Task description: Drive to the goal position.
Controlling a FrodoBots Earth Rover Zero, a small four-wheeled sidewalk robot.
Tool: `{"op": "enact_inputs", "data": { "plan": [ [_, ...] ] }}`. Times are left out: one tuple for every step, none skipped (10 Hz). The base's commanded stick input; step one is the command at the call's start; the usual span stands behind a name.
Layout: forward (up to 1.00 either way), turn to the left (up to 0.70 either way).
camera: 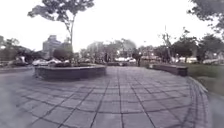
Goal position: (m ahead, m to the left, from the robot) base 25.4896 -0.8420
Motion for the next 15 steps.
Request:
{"op": "enact_inputs", "data": {
  "plan": [
    [0.7,0.0],
    [0.7,0.0],
    [0.7,0.0],
    [0.7,0.0],
    [0.7,0.0],
    [0.7,0.0],
    [0.7,0.0],
    [0.7,0.0],
    [0.7,-0.13],
    [0.7,-0.35],
    [0.7,-0.35],
    [0.7,-0.3],
    [0.7,0.0],
    [0.7,0.0],
    [0.7,0.0]
  ]
}}
